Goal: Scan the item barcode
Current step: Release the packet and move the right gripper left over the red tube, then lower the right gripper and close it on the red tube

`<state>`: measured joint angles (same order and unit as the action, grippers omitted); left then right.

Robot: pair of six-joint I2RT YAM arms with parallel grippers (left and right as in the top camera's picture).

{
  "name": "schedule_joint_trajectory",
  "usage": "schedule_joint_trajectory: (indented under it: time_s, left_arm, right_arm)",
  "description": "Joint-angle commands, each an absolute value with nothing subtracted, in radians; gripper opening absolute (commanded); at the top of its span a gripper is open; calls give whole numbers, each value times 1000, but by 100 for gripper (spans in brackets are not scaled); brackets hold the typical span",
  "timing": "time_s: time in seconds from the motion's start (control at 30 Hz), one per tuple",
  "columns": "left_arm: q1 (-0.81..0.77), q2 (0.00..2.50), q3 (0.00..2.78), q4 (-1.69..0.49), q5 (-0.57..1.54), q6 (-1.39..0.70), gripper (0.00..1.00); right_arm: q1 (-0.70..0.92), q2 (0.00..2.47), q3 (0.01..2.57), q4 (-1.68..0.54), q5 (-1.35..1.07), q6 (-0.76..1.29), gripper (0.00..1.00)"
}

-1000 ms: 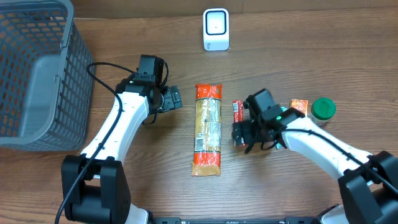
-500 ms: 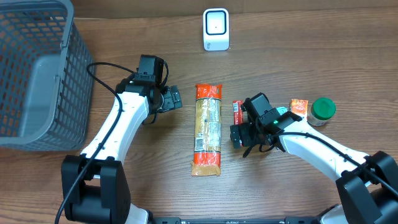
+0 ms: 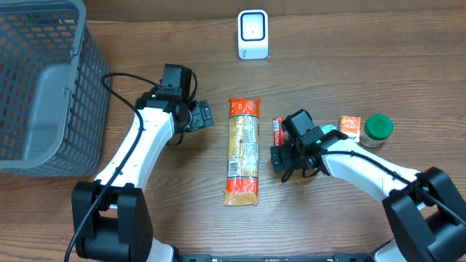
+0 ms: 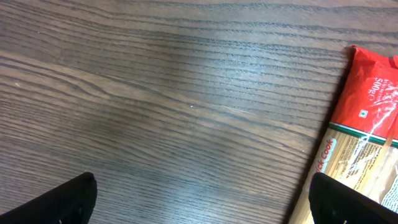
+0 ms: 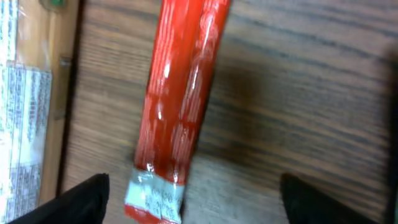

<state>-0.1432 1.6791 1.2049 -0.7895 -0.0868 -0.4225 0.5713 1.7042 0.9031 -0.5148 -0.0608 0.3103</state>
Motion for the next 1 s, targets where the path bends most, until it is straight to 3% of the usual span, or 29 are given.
schedule_joint_trajectory:
  time_s: [0.0,0.13,0.27,0.63,0.97]
  left_arm:
    - [-144,1667,1214,-788,-85,-426,100]
    - [-144,1667,1214,-788,-85,-426,100]
    - [-144,1667,1214,-788,-85,-426,100]
    - [-144,1667,1214,-788,-85,-426,100]
    - [-144,1667,1214,-788,-85,-426,100]
  right_arm:
    - [577,1741,896,-517,-44,310,81]
    - [577,1745,896,-527,-8,311,60]
    - [576,1745,896,-552,57,311,49]
    - [576,1743,902,-557,157,289,39]
    - [577,1702,955,-581,86,284,38]
